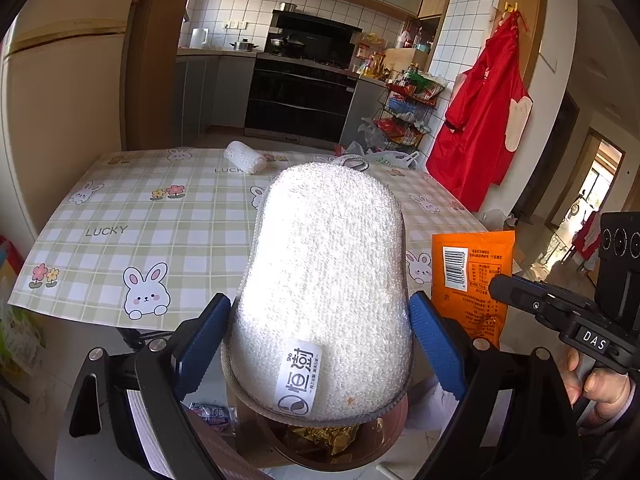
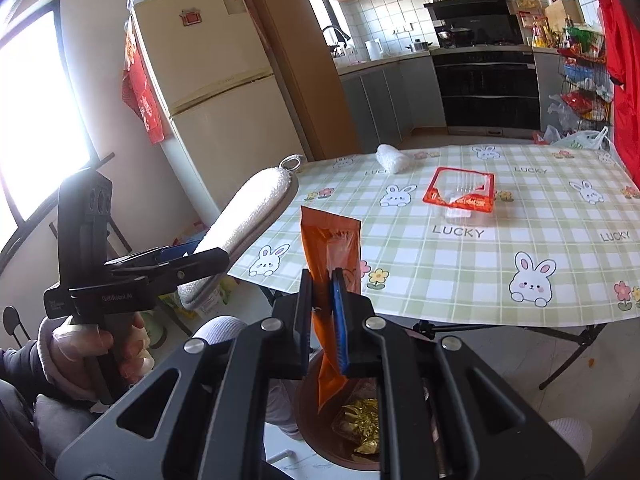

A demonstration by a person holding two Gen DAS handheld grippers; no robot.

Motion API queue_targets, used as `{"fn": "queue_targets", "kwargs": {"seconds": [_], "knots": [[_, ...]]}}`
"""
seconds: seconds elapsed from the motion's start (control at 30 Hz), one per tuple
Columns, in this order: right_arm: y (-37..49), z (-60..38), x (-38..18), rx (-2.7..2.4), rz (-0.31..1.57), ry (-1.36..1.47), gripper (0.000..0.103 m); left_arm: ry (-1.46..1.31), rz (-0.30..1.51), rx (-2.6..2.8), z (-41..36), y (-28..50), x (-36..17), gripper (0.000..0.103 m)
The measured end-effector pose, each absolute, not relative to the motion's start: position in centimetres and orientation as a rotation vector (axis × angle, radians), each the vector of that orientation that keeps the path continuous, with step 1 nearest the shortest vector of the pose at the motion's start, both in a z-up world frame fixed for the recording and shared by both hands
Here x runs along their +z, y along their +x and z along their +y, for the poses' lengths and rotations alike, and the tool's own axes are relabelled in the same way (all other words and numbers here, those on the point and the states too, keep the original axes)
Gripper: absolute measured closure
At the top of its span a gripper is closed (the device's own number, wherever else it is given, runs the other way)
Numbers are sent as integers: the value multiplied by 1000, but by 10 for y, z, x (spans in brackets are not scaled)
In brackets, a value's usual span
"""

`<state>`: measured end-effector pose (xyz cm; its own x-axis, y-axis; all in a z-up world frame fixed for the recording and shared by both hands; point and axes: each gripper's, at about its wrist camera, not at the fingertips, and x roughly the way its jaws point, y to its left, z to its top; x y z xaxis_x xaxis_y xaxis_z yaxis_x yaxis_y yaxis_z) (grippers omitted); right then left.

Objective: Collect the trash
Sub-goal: 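Drop the orange packet into the bin with the right tool while the left tool carries the pad, then open the left tool over the bin to drop the foam pad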

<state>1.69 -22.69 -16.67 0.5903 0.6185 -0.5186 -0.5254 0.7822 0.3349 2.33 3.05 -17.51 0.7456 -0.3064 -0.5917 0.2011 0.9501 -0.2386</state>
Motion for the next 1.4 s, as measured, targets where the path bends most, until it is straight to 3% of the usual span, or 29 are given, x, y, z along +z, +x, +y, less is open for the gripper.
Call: {"fn": "queue_targets", "kwargs": {"seconds": [0.1,0.37,0.43,0.5,0.57,0.97,1.4], "knots": [[20,-227,-172,658,673,153,88,-165,687,-279,29,26,-180,15],[25,-235,-178,610,678,180,71,-149,715,-286,22,28,-188,15],[25,-238,-175,586,660,184,58,-135,721,-291,18,28,-189,15],[23,-242,-171,567,631,193,19,-128,727,-302,15,27,-189,15],[18,-245,-164,538,578,201,5,-123,731,-312,12,27,-190,15],[9,-258,-146,366,421,153,5,-106,791,-403,-7,28,-201,15],[19,-281,-158,270,443,213,5,-28,893,-514,-37,39,-229,14]]}}
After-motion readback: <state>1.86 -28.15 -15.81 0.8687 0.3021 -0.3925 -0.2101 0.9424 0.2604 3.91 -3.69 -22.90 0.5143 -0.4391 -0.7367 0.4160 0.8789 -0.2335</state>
